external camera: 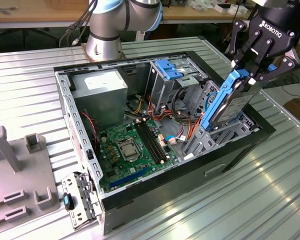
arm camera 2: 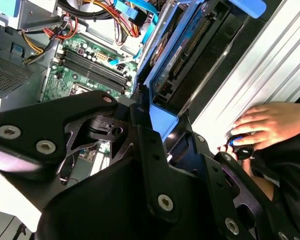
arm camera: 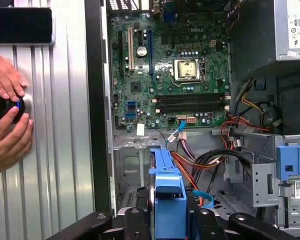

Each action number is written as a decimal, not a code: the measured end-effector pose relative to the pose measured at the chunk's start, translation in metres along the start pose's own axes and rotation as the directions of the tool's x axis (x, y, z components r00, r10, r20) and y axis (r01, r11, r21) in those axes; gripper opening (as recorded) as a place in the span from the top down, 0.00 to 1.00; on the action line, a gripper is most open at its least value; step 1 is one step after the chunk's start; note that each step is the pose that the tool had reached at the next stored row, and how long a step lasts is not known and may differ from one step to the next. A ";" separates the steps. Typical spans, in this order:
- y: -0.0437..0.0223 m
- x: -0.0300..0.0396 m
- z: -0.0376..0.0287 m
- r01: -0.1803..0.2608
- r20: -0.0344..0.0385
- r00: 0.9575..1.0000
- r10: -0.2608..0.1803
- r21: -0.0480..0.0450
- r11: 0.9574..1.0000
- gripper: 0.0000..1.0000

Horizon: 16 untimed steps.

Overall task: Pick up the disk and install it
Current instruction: 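Insert the disk into the insertion slot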

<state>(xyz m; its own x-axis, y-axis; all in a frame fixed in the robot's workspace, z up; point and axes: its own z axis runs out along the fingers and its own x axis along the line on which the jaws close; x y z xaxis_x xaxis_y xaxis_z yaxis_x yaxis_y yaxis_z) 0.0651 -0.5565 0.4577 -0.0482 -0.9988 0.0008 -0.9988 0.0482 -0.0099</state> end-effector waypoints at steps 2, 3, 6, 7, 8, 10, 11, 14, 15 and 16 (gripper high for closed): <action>0.0000 0.0002 -0.0003 0.000 0.000 1.000 0.000 0.002 1.000 0.63; 0.0000 0.0005 -0.0003 0.000 0.000 1.000 0.000 0.002 1.000 0.63; 0.0000 0.0010 -0.0007 0.000 0.000 1.000 0.000 0.004 1.000 0.63; 0.0000 0.0012 -0.0010 0.000 0.000 1.000 0.000 0.004 1.000 0.63; 0.0000 0.0013 -0.0015 0.000 0.000 1.000 0.000 0.005 1.000 0.63; 0.0000 0.0015 -0.0016 0.000 0.000 1.000 0.000 0.005 1.000 0.63; 0.0000 0.0019 -0.0016 0.000 0.000 1.000 0.000 0.005 1.000 0.63; -0.0001 0.0033 -0.0014 0.000 0.000 1.000 0.000 0.005 1.000 0.63; -0.0001 0.0033 -0.0012 0.000 0.000 1.000 0.000 0.005 1.000 0.63; -0.0001 0.0033 -0.0011 0.001 0.000 1.000 -0.001 0.005 1.000 0.63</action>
<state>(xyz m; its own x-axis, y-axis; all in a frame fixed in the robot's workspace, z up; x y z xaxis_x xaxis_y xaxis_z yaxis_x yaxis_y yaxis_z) 0.0651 -0.5598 0.4588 -0.0470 -0.9989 0.0008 -0.9988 0.0470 -0.0149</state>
